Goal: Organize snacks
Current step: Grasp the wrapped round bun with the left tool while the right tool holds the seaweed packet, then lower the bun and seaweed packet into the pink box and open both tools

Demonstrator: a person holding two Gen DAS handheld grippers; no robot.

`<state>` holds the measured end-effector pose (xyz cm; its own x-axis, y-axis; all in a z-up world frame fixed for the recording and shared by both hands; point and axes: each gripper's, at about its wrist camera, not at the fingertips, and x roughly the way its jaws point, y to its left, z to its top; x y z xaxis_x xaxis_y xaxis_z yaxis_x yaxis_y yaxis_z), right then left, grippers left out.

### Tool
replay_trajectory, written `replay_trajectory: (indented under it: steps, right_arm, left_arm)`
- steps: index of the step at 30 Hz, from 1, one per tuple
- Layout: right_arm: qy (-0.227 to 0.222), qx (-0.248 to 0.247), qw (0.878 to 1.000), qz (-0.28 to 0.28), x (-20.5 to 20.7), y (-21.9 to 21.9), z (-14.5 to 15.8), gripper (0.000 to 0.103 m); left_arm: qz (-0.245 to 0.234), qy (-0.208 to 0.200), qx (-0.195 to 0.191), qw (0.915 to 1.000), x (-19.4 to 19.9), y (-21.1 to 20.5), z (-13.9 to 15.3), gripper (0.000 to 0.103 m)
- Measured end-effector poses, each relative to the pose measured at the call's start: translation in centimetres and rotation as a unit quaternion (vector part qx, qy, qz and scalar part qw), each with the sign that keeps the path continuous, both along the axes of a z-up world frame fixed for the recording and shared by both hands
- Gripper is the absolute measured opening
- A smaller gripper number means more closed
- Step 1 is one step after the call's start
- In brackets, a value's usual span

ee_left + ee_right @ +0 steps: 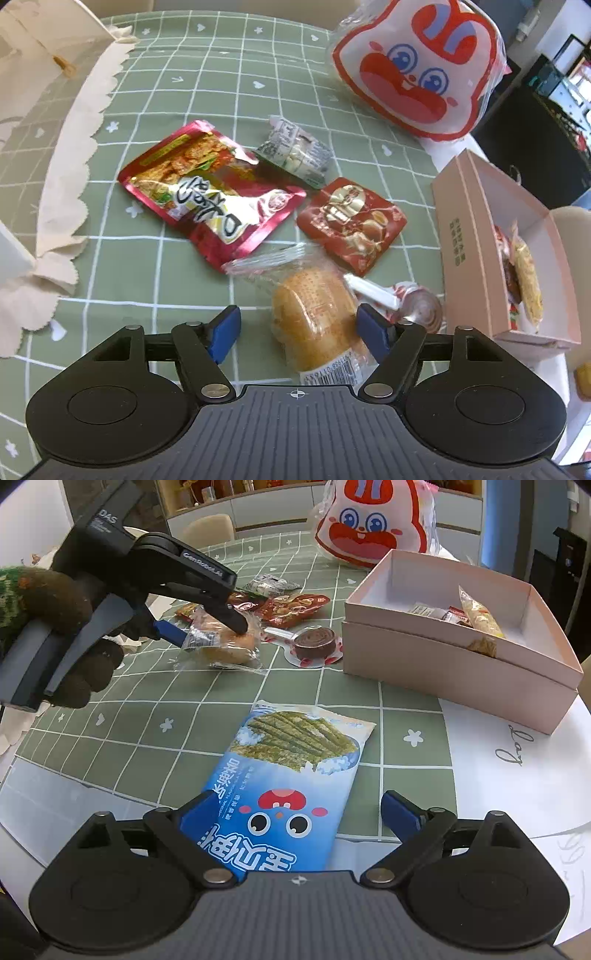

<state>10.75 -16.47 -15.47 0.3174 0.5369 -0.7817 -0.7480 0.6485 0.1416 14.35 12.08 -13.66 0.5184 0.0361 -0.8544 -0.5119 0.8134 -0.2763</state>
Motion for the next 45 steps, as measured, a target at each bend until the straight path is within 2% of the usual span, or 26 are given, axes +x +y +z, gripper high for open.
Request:
replay_trajectory:
  steps: [5,10,14,17,18,19,22,26,32,35,39,42,45]
  right_arm:
    - [-0.005,0.006,1.000,-0.002,-0.3,-0.1,-0.2,0.102]
    - [-0.010,0.003,1.000,-0.013,-0.6,0.2,-0.3,0.103]
    - [0.007,-0.005,1.000,-0.002,0.2,0.5,0.0,0.103]
    - [0.030,-0.008,0.999,-0.016,0.8,0.6,0.6,0.099]
    - [0.033,-0.004,0.999,-0.025,1.0,0.5,0.9,0.097]
    - [0.032,-0.001,0.999,-0.036,0.9,0.5,1.2,0.097]
    - [0.021,-0.009,0.998,-0.055,0.5,1.1,2.4,0.097]
    - [0.043,-0.039,0.995,-0.083,-0.3,3.4,2.4,0.097]
    - [0.028,-0.110,0.987,-0.112,-1.6,6.4,0.4,0.096]
    - [0.024,-0.106,0.987,-0.119,-2.0,6.3,0.7,0.088]
    - [0.031,-0.094,0.987,-0.128,-2.1,5.0,1.8,0.081]
    - [0.047,-0.064,0.988,-0.134,-2.0,2.8,4.0,0.079]
    - [0.017,-0.050,0.988,-0.143,-2.1,0.7,6.9,0.079]
  left_arm:
    - [-0.026,-0.015,0.015,0.9994,0.2,-0.9,0.3,0.062]
    - [-0.048,-0.034,0.008,0.9982,-1.2,-1.3,1.5,0.050]
    - [-0.061,-0.045,0.049,0.9959,-3.9,-1.8,3.2,0.049]
    - [-0.078,-0.031,0.103,0.9911,-6.2,-2.5,4.0,0.049]
    - [-0.081,-0.025,0.108,0.9904,-7.0,-2.5,4.0,0.049]
    - [-0.081,-0.021,0.102,0.9913,-7.6,-2.3,4.0,0.049]
    - [-0.073,-0.015,0.049,0.9960,-9.5,-1.4,3.1,0.048]
    - [-0.080,-0.015,0.063,0.9947,-11.3,-1.8,2.6,0.048]
    - [-0.115,-0.023,0.026,0.9927,-12.8,-1.6,2.9,0.046]
    - [-0.135,-0.021,0.015,0.9905,-13.7,-1.7,3.0,0.046]
    - [-0.161,-0.024,-0.007,0.9866,-14.5,-2.0,3.2,0.046]
    - [-0.179,-0.033,-0.045,0.9823,-14.9,-2.4,3.6,0.045]
    - [-0.197,-0.058,-0.095,0.9741,-14.4,-3.2,4.6,0.045]
